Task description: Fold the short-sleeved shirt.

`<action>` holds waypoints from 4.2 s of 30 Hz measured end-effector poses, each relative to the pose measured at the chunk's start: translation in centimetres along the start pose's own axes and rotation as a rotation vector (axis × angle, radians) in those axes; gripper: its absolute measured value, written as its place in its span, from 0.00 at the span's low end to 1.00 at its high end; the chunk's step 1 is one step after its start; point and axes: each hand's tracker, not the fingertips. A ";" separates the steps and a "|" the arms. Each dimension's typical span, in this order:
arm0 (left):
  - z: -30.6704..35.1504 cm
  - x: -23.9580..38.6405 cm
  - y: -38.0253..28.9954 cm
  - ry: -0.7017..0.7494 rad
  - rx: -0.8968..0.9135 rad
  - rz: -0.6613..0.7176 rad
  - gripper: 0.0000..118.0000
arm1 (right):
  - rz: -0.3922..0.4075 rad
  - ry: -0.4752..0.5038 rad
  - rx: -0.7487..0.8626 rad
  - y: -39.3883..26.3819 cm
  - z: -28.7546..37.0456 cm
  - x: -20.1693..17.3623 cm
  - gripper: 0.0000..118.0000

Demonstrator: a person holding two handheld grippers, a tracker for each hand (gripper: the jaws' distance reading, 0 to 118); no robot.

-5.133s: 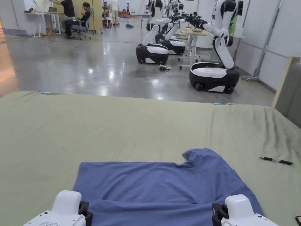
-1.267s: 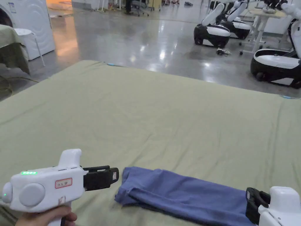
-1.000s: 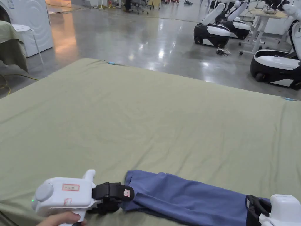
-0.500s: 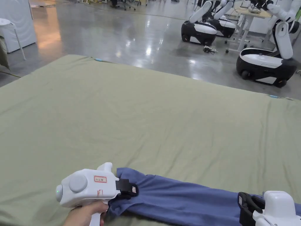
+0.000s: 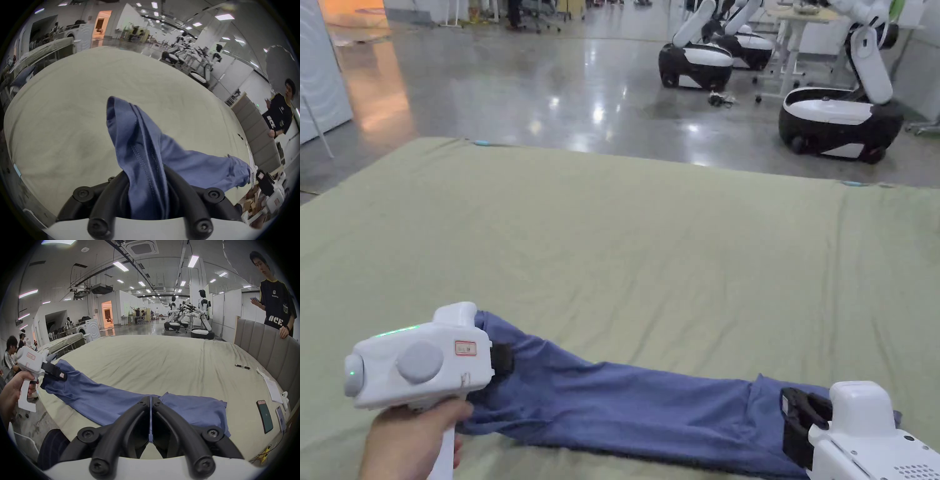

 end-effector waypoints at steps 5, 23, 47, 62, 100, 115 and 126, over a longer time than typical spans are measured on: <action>1.1 9.9 -1.7 -0.160 0.019 -0.111 0.06 | -0.012 0.001 0.015 -0.3 0.5 0.8 0.03; -3.6 19.2 -5.4 -0.191 0.010 -0.230 0.61 | -0.128 -0.044 0.022 -2.1 3.0 6.7 0.03; -7.4 20.7 -10.7 -0.201 0.002 -0.277 0.13 | -0.148 -0.066 -0.037 -3.0 2.5 7.2 0.03; -1.0 5.2 -7.4 -0.152 0.054 -0.049 0.70 | -0.128 0.061 -0.065 -2.4 0.5 1.2 0.03; -3.5 17.1 -5.0 -0.062 0.097 -0.295 0.07 | -0.074 0.010 -0.125 -2.0 -0.5 1.1 0.03; -10.5 28.8 -11.4 -0.303 -0.086 -0.433 0.51 | -0.165 -0.042 -0.166 -3.7 0.7 6.2 0.03; -6.6 20.8 -5.5 -0.429 -0.018 -0.019 0.17 | -0.199 -0.034 -0.137 -3.9 0.8 6.3 0.03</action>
